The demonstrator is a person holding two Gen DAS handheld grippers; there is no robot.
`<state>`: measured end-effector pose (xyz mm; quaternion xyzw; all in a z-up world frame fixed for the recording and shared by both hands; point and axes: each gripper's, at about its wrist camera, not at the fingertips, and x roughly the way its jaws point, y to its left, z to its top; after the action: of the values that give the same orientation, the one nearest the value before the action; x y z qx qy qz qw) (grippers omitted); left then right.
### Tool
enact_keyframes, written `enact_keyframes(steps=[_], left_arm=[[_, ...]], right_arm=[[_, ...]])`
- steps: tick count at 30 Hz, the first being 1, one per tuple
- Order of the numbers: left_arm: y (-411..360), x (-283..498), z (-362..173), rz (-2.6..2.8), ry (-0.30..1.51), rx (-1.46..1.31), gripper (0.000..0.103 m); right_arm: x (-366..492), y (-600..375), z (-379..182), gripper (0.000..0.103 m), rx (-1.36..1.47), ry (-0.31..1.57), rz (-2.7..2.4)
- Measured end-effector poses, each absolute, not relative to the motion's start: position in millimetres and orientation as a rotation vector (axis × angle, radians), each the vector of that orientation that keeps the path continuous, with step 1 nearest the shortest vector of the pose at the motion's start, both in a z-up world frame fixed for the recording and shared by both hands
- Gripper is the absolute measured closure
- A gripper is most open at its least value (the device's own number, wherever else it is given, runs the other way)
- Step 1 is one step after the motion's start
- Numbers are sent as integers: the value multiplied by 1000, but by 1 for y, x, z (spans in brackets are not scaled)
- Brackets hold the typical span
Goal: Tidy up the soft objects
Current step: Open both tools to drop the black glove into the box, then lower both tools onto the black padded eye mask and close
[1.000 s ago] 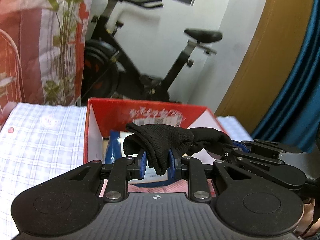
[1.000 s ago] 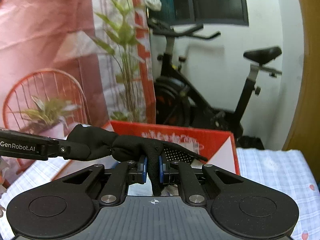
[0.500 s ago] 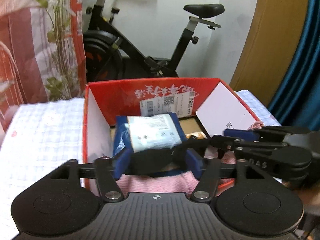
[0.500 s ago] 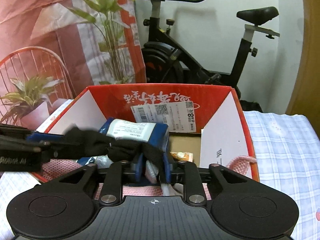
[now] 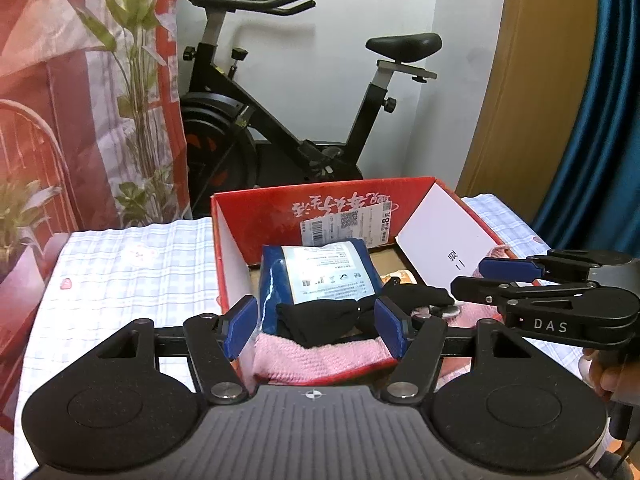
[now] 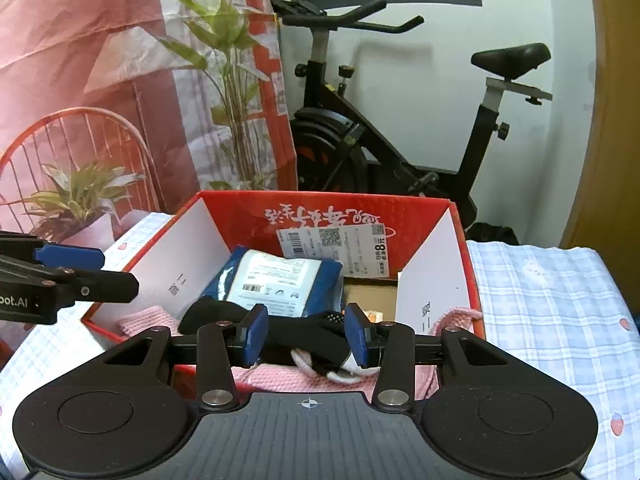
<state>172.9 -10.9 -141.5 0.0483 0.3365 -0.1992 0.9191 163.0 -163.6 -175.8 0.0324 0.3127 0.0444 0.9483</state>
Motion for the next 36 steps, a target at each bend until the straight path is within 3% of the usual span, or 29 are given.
enact_keyframes(steps=[8, 25, 36], left_arm=[[-1, 151, -137, -419, 670, 97, 36], [52, 143, -182, -359, 748, -8, 36], [60, 158, -225, -323, 841, -106, 37]], right_arm=[[136, -152, -167, 54, 62, 615, 87], [93, -146, -200, 53, 92, 633, 95], [96, -137, -253, 53, 171, 720, 67]])
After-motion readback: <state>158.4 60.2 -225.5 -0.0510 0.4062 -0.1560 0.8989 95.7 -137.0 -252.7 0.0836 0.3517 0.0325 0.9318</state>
